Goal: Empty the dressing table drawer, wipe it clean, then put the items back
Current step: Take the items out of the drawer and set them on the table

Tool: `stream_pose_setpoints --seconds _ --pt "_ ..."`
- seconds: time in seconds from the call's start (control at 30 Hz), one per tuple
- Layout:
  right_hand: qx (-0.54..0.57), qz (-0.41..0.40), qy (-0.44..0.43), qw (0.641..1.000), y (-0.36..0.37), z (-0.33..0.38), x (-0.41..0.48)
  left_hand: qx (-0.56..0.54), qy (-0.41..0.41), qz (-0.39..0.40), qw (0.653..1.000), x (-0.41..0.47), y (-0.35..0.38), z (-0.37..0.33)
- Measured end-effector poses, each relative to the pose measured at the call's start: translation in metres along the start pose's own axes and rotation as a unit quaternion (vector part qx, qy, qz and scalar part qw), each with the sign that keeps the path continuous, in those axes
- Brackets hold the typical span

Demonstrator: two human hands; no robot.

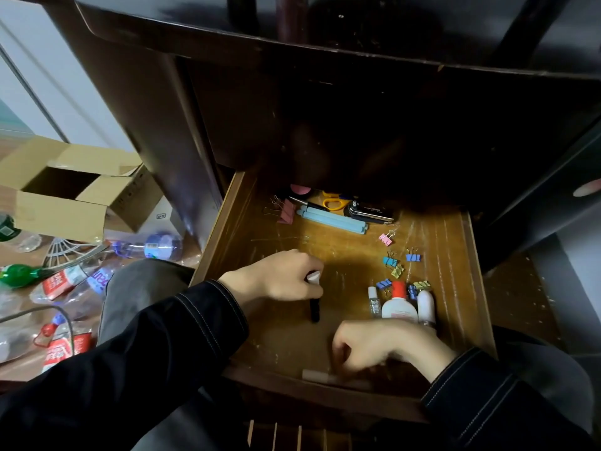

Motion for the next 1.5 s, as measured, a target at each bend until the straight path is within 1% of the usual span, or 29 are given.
stream_pose_setpoints --seconds 0.07,0.17,0.27,0.37,0.47,0.53,0.6,0.67,0.73,0.8,0.83,0.93,1.0,1.13,1.2,1.27,1.33,1.37,1.47,1.5 --pt "0.003 0.0 -0.016 1.0 0.001 0.006 0.0 -0.004 0.005 -0.013 1.0 0.0 -0.002 -0.001" --pt "-0.01 -0.027 -0.043 0.999 -0.003 0.011 0.0 0.005 0.013 -0.035 0.999 0.001 -0.004 -0.001" --pt "0.003 -0.052 -0.051 0.997 -0.008 0.012 0.0 0.0 0.029 -0.051 0.998 0.003 -0.008 0.001" --pt "0.07 -0.114 -0.045 0.99 -0.029 0.005 -0.005 -0.023 0.037 -0.093 0.995 0.004 -0.017 0.002" --pt "0.16 -0.21 -0.041 0.964 -0.058 -0.007 -0.015 -0.028 0.03 -0.165 0.985 0.001 -0.033 0.004" --pt "0.235 -0.258 -0.053 0.936 -0.07 -0.017 -0.021 -0.057 0.019 -0.212 0.975 -0.002 -0.044 0.008" --pt "0.263 -0.311 -0.049 0.912 -0.078 -0.027 -0.026 -0.095 0.005 -0.246 0.964 -0.005 -0.051 0.014" --pt "0.269 -0.366 -0.035 0.89 -0.085 -0.035 -0.033 -0.124 -0.007 -0.255 0.959 -0.007 -0.051 0.017" --pt "0.272 -0.422 -0.017 0.865 -0.094 -0.042 -0.042 -0.127 -0.008 -0.263 0.956 -0.01 -0.05 0.014" --pt "0.285 -0.483 -0.009 0.828 -0.103 -0.047 -0.058 -0.136 0.002 -0.274 0.952 -0.015 -0.052 0.007" --pt "0.3 -0.508 -0.016 0.807 -0.107 -0.047 -0.067 -0.158 0.011 -0.276 0.948 -0.018 -0.055 0.002" --pt "0.326 -0.58 -0.055 0.744 -0.123 -0.04 -0.11 -0.253 0.058 -0.257 0.931 -0.027 -0.07 -0.021" --pt "0.313 -0.631 -0.106 0.702 -0.139 -0.022 -0.153 -0.307 0.102 -0.237 0.916 -0.04 -0.087 -0.049" --pt "0.255 -0.703 -0.218 0.627 -0.171 0.033 -0.242 -0.361 0.201 -0.232 0.881 -0.074 -0.142 -0.11" --pt "0.239 -0.731 -0.244 0.591 -0.188 0.053 -0.278 -0.375 0.256 -0.225 0.862 -0.09 -0.175 -0.142" --pt "0.231 -0.753 -0.24 0.567 -0.211 0.063 -0.301 -0.382 0.291 -0.233 0.846 -0.099 -0.211 -0.166" --pt "0.232 -0.772 -0.198 0.558 -0.24 0.065 -0.312 -0.385 0.276 -0.276 0.837 -0.095 -0.25 -0.176" --pt "0.233 -0.772 -0.177 0.564 -0.256 0.066 -0.313 -0.392 0.249 -0.306 0.831 -0.089 -0.268 -0.175" --pt "0.244 -0.749 -0.146 0.599 -0.308 0.069 -0.304 -0.419 0.147 -0.383 0.81 -0.06 -0.312 -0.157" --pt "0.244 -0.745 -0.123 0.608 -0.325 0.065 -0.299 -0.405 0.119 -0.398 0.815 -0.049 -0.321 -0.152"
Point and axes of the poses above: each hand's wrist, its own x-axis towards the middle knuckle, its own y-axis out of the palm, z = x × y, the point moved 9 cm from there along x, towards the middle knuckle, and after that the axes turned 9 degrees about -x, right-handed, at the moved point
